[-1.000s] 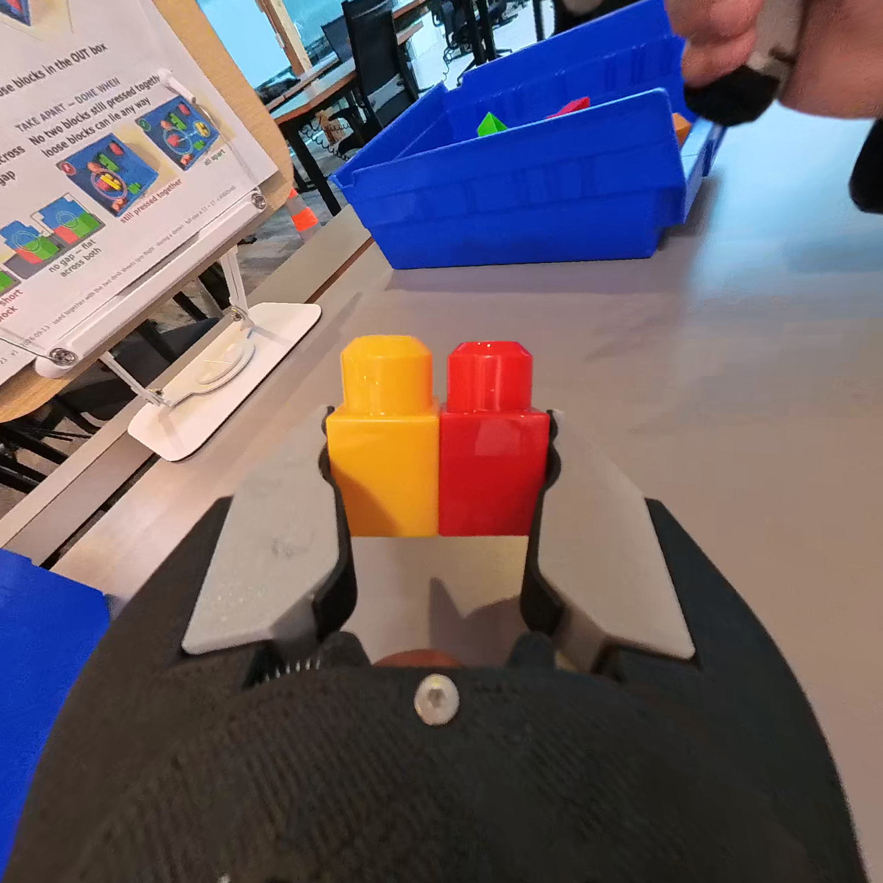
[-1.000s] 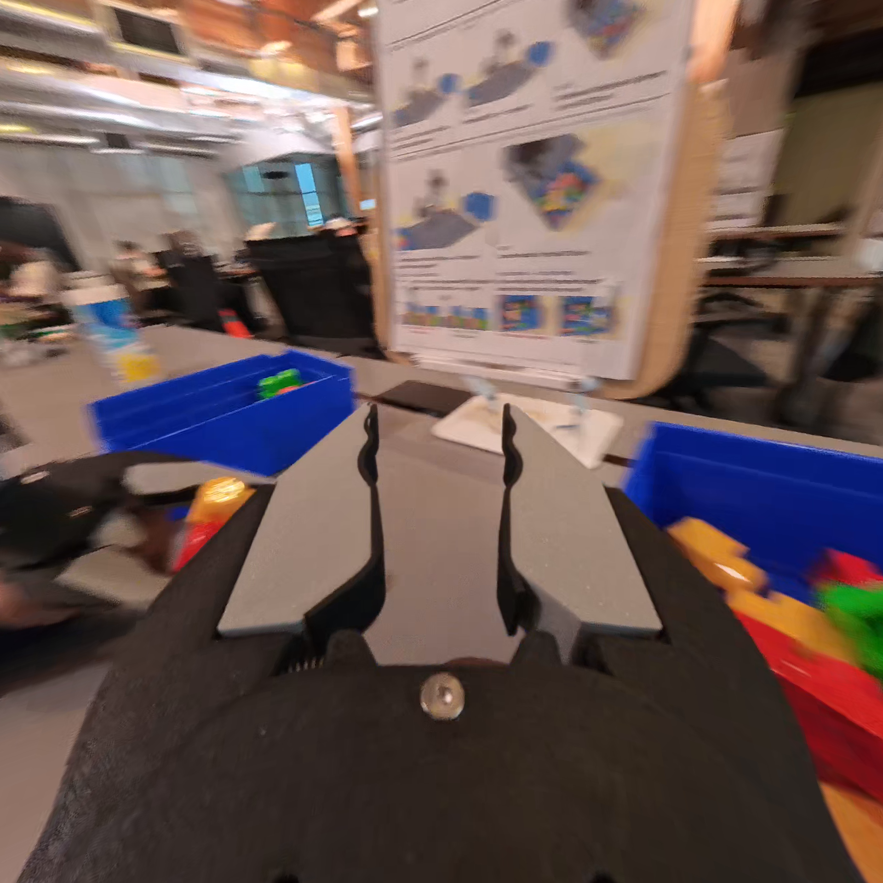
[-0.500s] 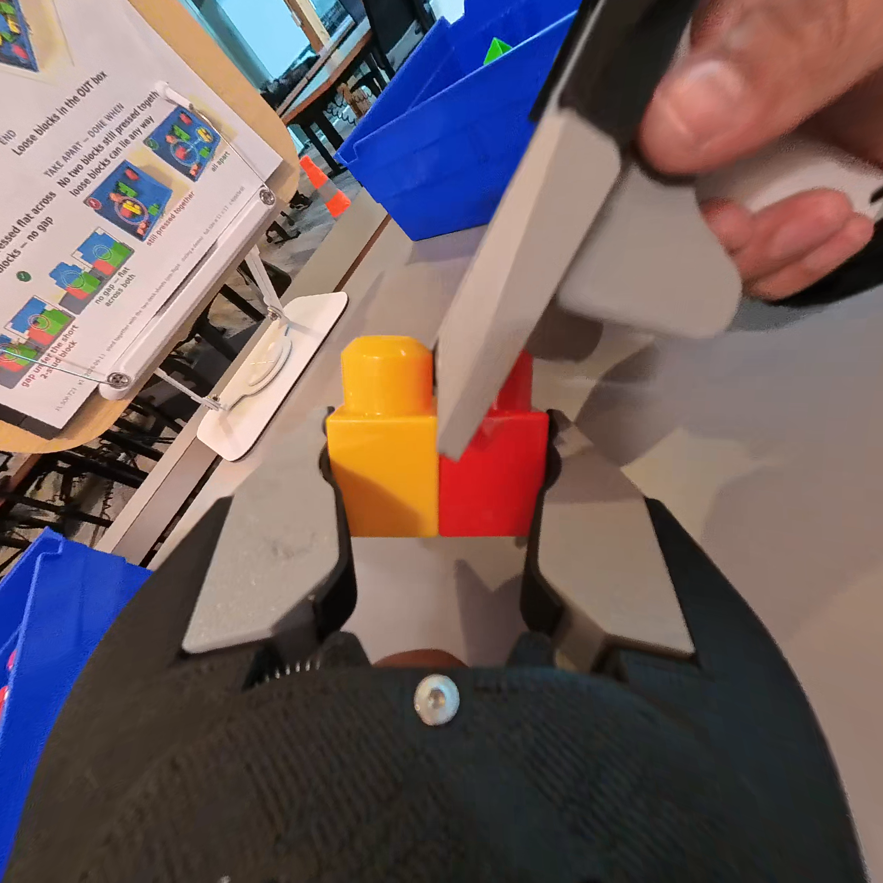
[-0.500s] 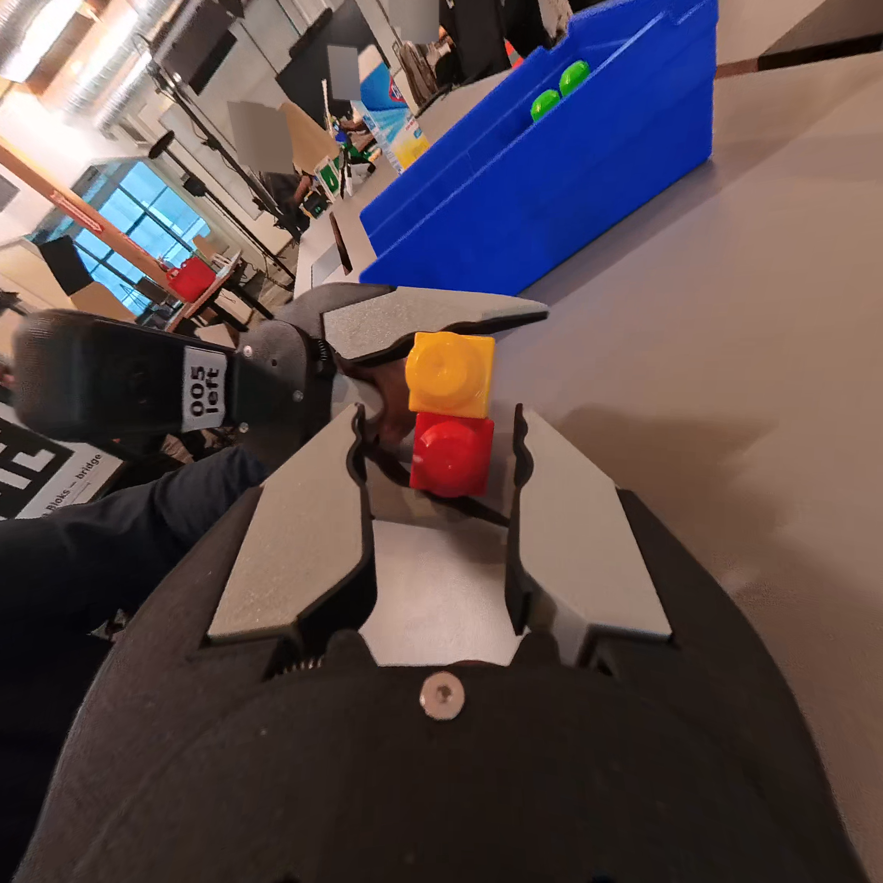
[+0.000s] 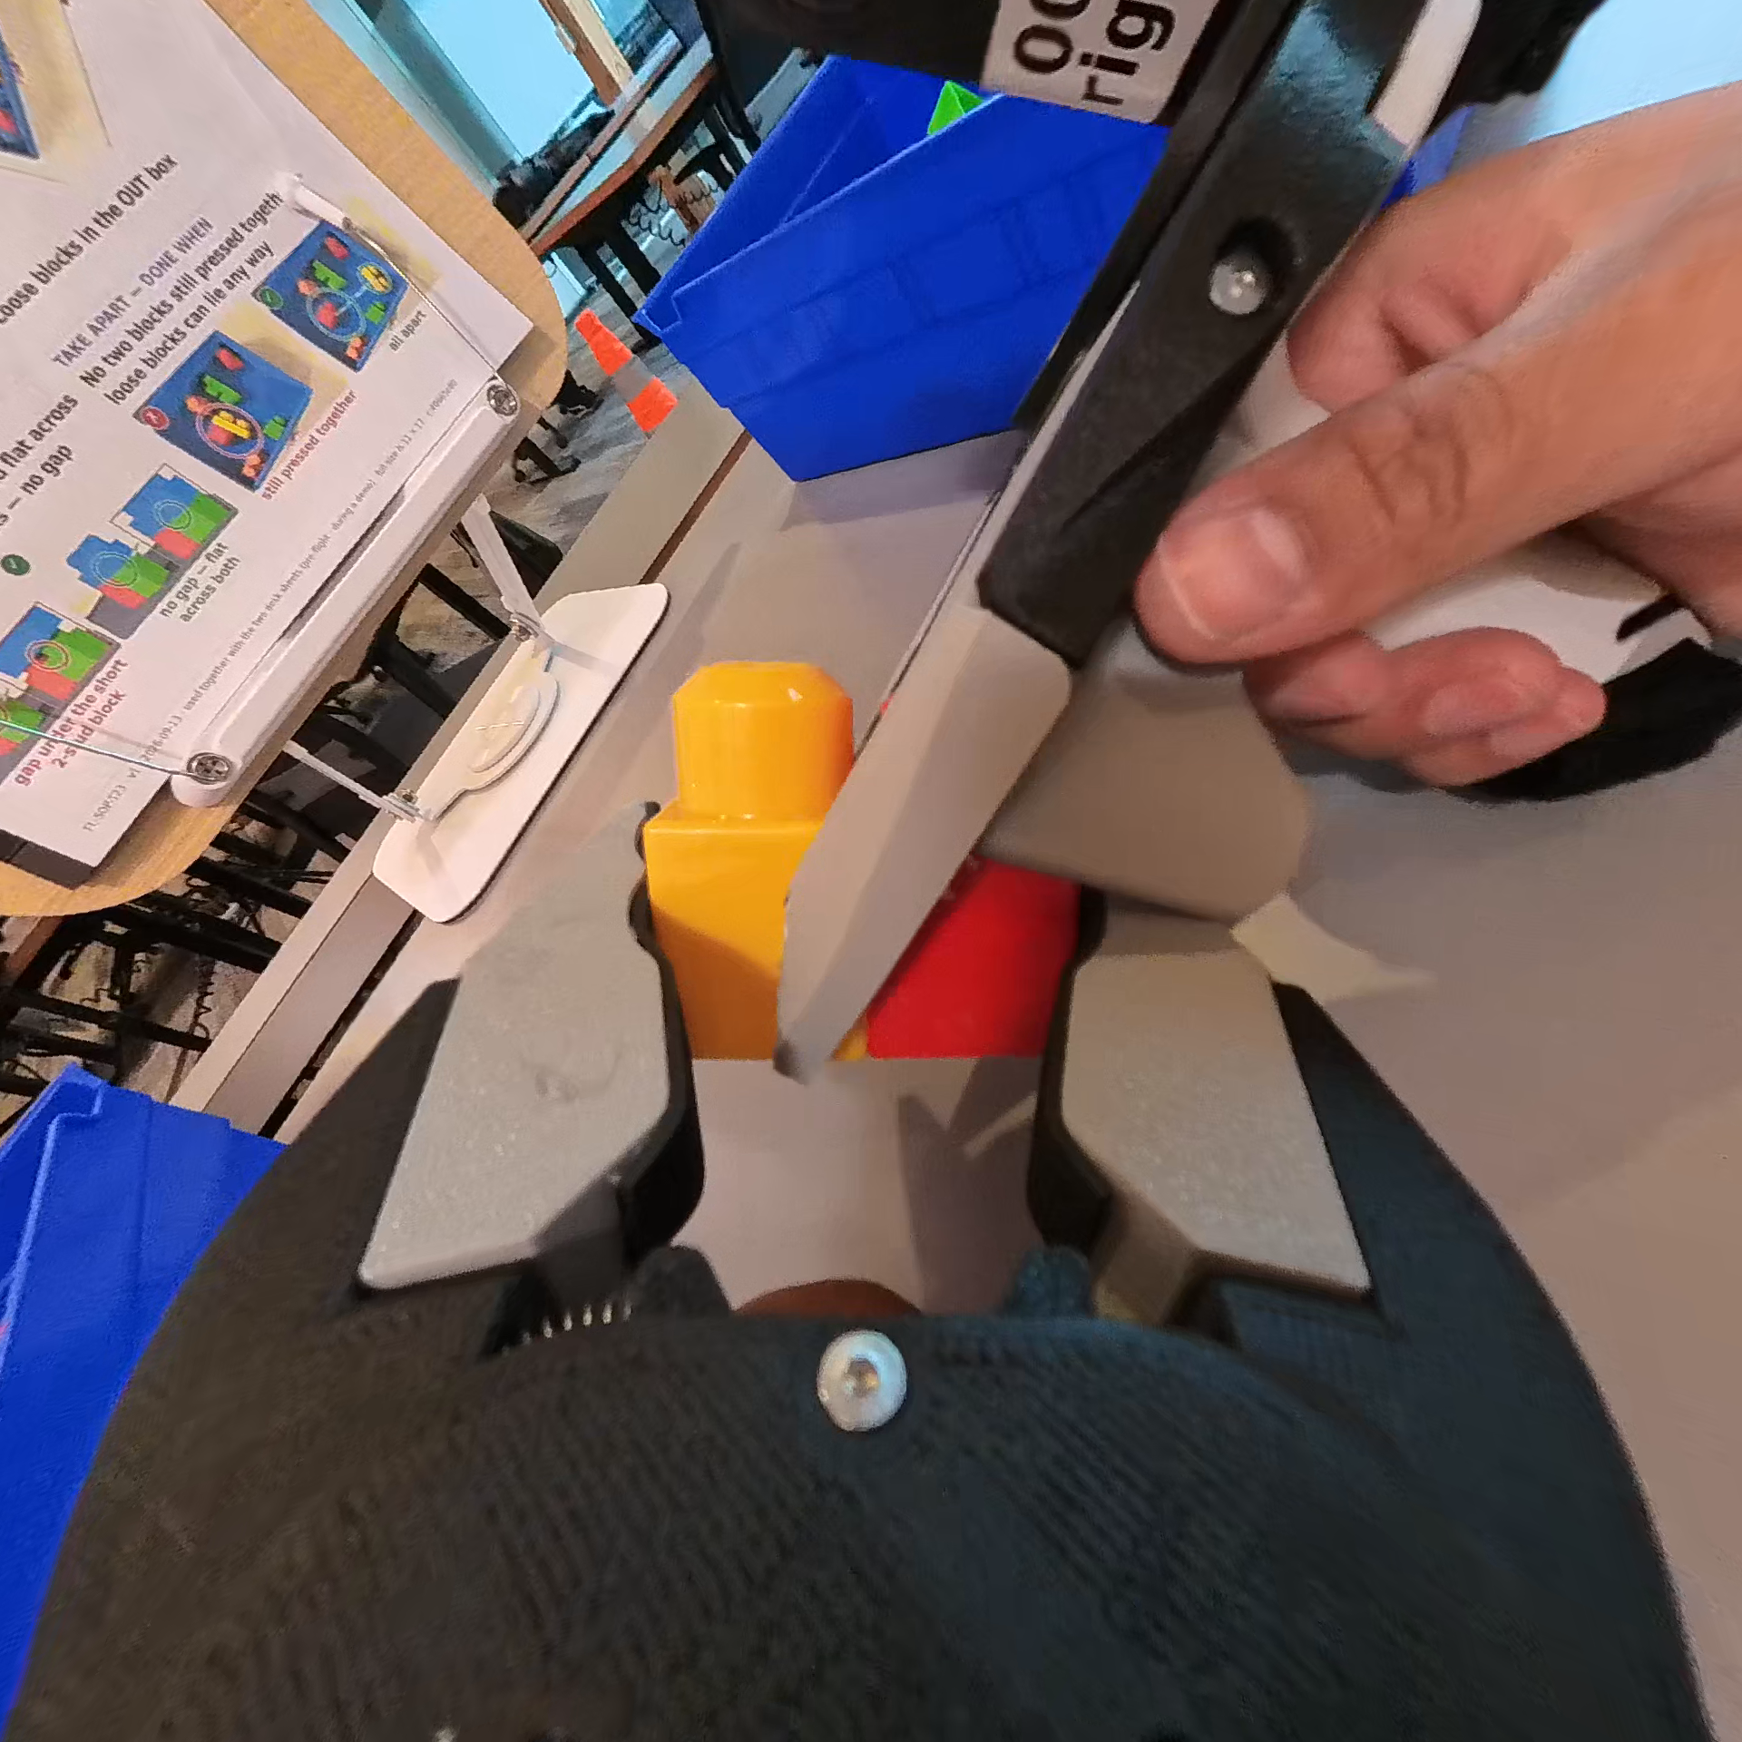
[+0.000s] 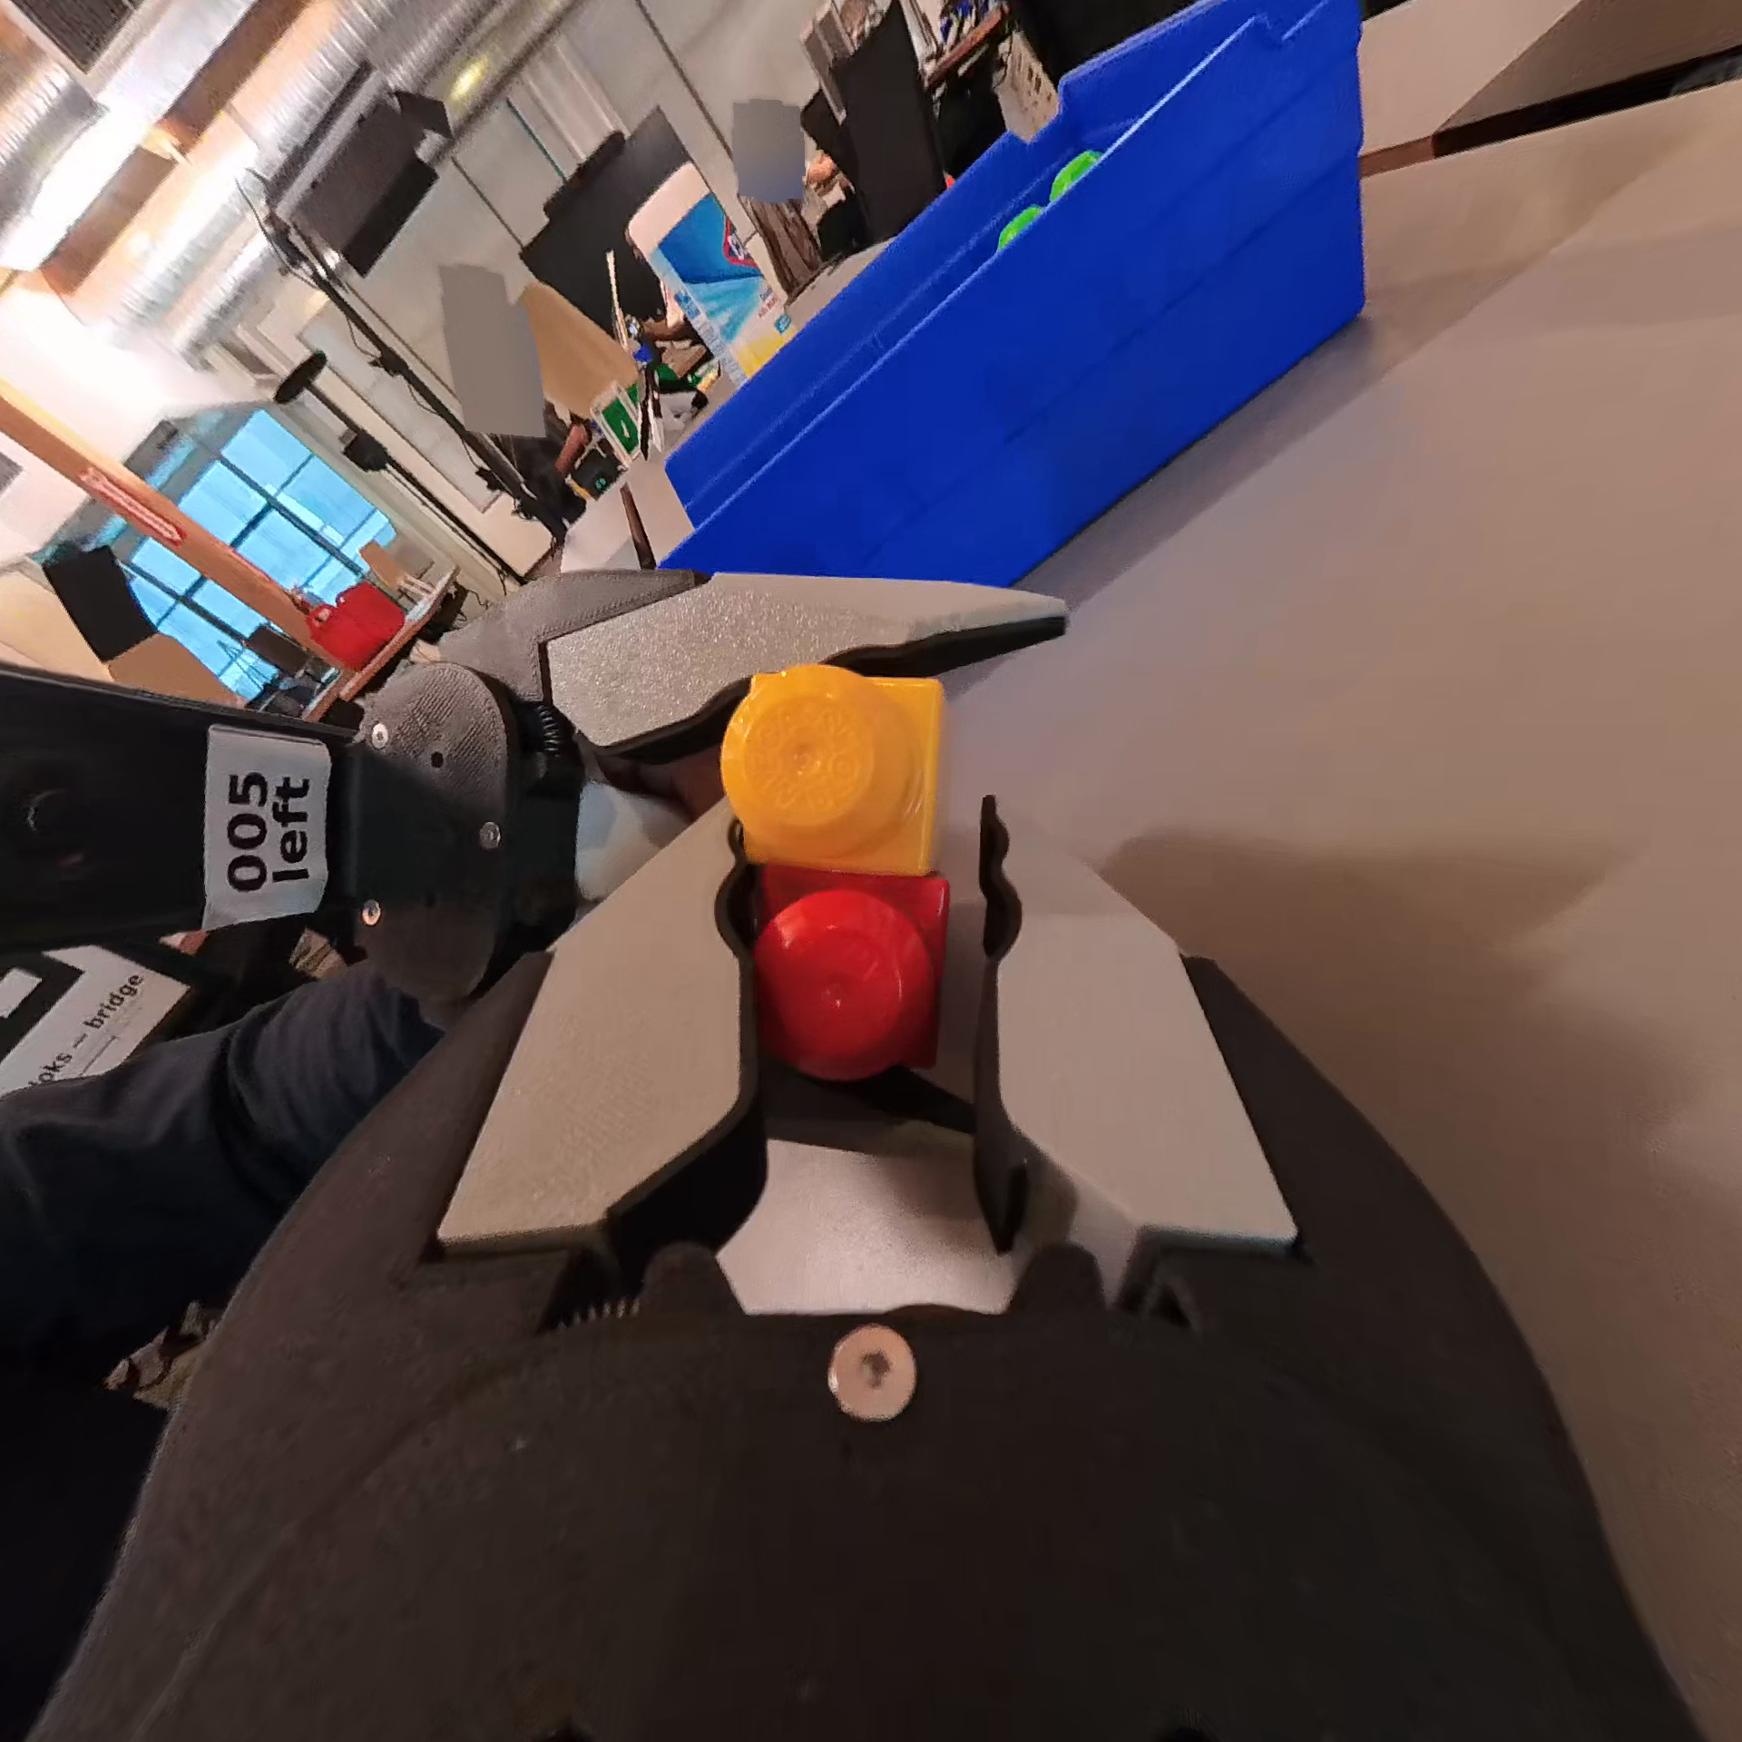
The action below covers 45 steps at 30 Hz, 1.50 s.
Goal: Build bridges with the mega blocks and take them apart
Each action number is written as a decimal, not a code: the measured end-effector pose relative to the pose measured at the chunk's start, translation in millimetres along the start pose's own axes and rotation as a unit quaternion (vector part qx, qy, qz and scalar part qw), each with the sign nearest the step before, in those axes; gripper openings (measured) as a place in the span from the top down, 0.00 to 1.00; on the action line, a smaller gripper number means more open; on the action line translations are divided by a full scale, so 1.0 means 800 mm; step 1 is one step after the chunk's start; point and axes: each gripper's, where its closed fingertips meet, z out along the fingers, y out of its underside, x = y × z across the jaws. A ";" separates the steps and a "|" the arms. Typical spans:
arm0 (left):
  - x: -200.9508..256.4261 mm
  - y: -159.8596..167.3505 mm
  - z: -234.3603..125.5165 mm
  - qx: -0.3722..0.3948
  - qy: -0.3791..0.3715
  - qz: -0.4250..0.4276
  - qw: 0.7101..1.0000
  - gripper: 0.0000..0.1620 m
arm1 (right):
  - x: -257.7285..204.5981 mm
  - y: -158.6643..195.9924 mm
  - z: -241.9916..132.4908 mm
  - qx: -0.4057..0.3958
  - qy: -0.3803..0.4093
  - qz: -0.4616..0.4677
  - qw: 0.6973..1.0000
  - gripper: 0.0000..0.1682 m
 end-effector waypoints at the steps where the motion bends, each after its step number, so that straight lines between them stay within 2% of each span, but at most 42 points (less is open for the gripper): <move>1: 0.002 0.001 0.001 -0.002 0.004 0.000 1.000 0.48 | 0.001 0.003 0.000 -0.010 0.001 0.000 1.000 0.73; 24: 0.015 -0.001 -0.001 0.010 0.028 0.015 0.999 0.48 | -0.003 0.020 -0.002 -0.068 -0.002 -0.026 0.997 0.78; 30: 0.011 -0.003 -0.002 0.016 0.022 0.014 1.000 0.48 | -0.003 0.013 -0.002 -0.050 0.008 -0.037 0.998 0.79; 37: 0.011 0.003 -0.004 0.008 0.035 0.013 0.999 0.48 | -0.003 0.013 0.004 -0.032 -0.009 0.004 0.999 0.78; 45: 0.014 0.004 -0.003 0.008 0.039 0.027 0.999 0.47 | 0.002 0.016 0.002 -0.045 0.030 -0.034 0.998 0.79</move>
